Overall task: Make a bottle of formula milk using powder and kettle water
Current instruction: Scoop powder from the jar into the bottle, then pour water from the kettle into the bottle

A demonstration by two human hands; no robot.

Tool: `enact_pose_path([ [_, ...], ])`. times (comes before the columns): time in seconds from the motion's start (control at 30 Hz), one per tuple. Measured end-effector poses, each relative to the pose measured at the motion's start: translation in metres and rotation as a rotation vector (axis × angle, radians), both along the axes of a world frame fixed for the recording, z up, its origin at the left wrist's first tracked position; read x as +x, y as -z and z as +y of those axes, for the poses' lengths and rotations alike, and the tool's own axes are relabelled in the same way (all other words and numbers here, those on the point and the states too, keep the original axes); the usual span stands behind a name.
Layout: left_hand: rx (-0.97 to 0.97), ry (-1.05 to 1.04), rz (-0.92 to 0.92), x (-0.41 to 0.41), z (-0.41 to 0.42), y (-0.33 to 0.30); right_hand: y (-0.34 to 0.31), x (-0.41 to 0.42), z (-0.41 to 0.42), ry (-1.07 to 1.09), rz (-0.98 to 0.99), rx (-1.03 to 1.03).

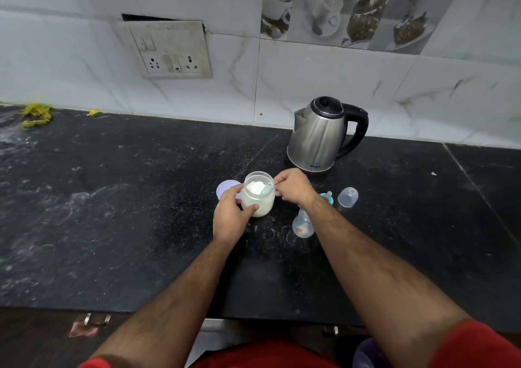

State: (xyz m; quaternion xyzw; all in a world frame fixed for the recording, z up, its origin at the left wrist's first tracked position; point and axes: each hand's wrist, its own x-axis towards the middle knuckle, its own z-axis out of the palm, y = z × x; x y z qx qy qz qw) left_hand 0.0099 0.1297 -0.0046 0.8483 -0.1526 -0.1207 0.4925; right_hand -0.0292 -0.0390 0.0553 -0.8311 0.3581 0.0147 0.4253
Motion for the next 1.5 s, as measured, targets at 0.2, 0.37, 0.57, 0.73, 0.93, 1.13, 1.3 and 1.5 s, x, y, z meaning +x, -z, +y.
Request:
enact_pose_path([
  [0.2, -0.091, -0.129, 0.024, -0.013, 0.007, 0.001, -0.016, -0.018, -0.007, 0.171, -0.170, 0.038],
  [0.37, -0.224, -0.074, -0.019, -0.060, 0.012, 0.016, -0.034, -0.071, -0.022, 0.220, -0.234, -0.157],
  [0.57, -0.146, 0.146, -0.007, -0.084, -0.004, 0.020, -0.012, -0.138, -0.029, 0.284, 0.014, -0.346],
  [0.73, -0.086, 0.222, 0.023, -0.082, -0.021, 0.025, 0.021, -0.164, -0.034, 0.088, 0.348, -0.196],
  [0.93, -0.084, 0.235, 0.073, -0.087, -0.044, 0.026, 0.026, -0.165, -0.045, 0.202, 0.215, -0.213],
  [1.13, -0.078, 0.220, 0.105, -0.091, -0.077, 0.022, 0.011, -0.144, -0.079, 0.248, 0.000, -0.187],
  [1.3, -0.104, 0.169, 0.100, -0.093, -0.097, 0.016, -0.004, -0.119, -0.119, 0.309, -0.190, -0.126],
  [1.5, -0.140, 0.070, 0.111, -0.084, -0.116, 0.020, -0.003, -0.088, -0.181, 0.338, -0.296, -0.102],
])
